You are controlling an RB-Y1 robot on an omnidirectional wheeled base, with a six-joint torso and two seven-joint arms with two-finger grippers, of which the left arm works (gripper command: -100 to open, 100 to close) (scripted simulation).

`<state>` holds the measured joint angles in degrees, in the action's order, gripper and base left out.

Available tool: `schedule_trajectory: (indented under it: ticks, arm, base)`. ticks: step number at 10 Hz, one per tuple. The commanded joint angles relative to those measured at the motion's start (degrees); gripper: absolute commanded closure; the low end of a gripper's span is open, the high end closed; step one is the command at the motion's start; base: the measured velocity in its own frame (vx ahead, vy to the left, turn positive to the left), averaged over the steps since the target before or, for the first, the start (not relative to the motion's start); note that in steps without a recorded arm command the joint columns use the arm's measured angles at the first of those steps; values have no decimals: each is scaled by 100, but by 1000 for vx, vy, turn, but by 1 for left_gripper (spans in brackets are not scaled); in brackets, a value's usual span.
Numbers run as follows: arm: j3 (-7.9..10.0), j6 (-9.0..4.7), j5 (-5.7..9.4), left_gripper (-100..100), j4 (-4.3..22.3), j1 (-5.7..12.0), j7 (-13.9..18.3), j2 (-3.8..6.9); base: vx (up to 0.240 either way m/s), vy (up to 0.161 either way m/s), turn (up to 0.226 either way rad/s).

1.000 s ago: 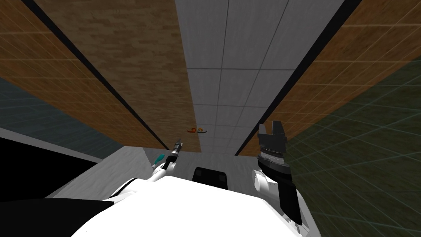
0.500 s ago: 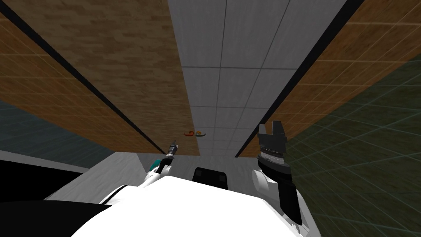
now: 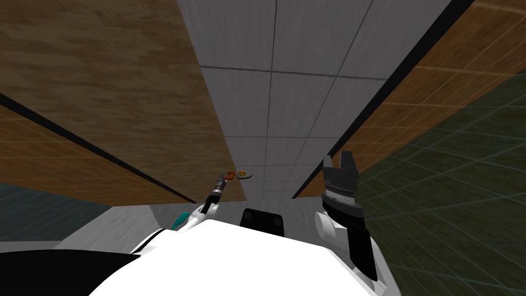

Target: Pull the door open

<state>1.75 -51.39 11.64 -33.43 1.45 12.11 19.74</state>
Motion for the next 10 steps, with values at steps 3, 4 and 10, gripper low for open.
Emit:
schedule_trajectory:
  ticks: [3,4,10]
  arm:
    - [9,-6,4,100,15,-12,4,12]
    - [9,-6,4,100,15,-12,4,12]
    - [55,-80,39,100,108,-254,129,252]
  base:
    - [-31,9,4]
    - [-23,2,-4]
    - [-81,11,-7]
